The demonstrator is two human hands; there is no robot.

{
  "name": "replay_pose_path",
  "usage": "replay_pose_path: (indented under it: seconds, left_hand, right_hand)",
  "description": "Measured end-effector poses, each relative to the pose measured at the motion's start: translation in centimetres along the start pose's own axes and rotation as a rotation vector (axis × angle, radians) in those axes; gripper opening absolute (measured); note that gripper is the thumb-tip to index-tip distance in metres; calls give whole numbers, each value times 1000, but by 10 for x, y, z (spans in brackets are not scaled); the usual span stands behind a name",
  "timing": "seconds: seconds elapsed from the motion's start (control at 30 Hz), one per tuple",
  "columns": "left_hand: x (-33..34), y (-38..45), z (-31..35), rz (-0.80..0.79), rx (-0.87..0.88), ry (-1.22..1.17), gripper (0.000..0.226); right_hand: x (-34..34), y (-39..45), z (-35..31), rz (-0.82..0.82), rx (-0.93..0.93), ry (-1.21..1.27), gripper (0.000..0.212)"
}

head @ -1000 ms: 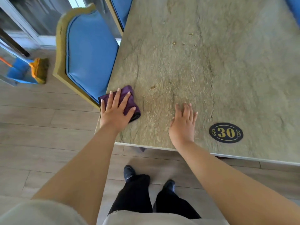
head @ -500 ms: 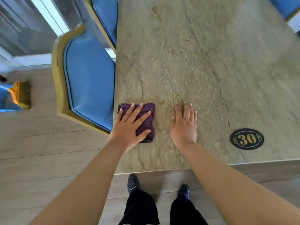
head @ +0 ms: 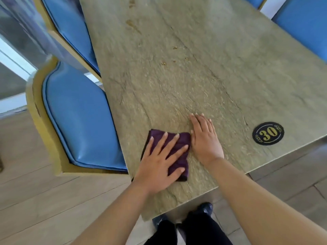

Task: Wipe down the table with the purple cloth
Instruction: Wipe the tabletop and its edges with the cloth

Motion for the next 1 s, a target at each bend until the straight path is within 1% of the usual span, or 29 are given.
replay_pose_path:
  seconds: [0.07,0.13,0.2,0.3,0.37,0.43,0.47,0.53,0.63,0.73,0.8,0.83,0.87,0.9,0.97,1.0]
  left_hand:
    - [4,-14,0,-7,113,15,62]
    - [1,-2,-17,10,121,43,63]
    - [-4,28,-45,11,4,45,64]
    - [-8,79,-88,1,-242,6,66]
    - [-11,112,-104,-18,-393,-28,65]
    - [-10,137,-102,-48,-471,-26,64]
    - [-7,145,-94,-62,-465,-16,64]
    - [-6,147,-69,-51,-346,3,65]
    - [-6,114,-24,-13,-71,18,65]
    - [4,67,5,-79,122,34,65]
    - [3,51,6,-133,208,-54,65]
    - [-3,51,0,-136,211,-140,63]
    - [-11,54,-13,-105,177,-212,60]
    - [-21,60,-31,-43,102,-244,58]
    - [-32,73,-78,39,-132,-236,57]
    - [-31,77,-100,32,-249,-228,57]
  right_hand:
    - [0,0,1,13,8,-2,50]
    - [0,-1,0,23,8,-10,50]
    - [-2,0,-2,36,3,-16,50]
    - [-3,0,-4,37,-19,-29,52]
    - [-2,1,-4,26,-24,-37,55]
    - [-1,2,-3,22,-22,-24,58]
    - [-1,2,-3,22,-19,-17,59]
    - [-2,1,-2,25,-11,5,62]
    - [-7,-1,2,41,37,120,66]
    - [-10,-8,11,48,115,281,68]
    - [-12,-12,17,83,171,344,65]
    - [-16,-12,17,112,192,349,62]
    - [-20,-11,14,142,211,319,59]
    - [-23,-11,6,166,225,252,55]
    - [-22,-11,-26,159,199,64,47]
    - [-12,-11,-50,107,135,-9,46]
Point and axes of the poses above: each hand's wrist, its own y-axis towards the middle knuckle, its own x-axis out of the palm, z = x × y, the point moved 10 cm from there along y, towards the middle knuckle, and after that the axes turned 7 degrees about -x, right-handed, at the moved point
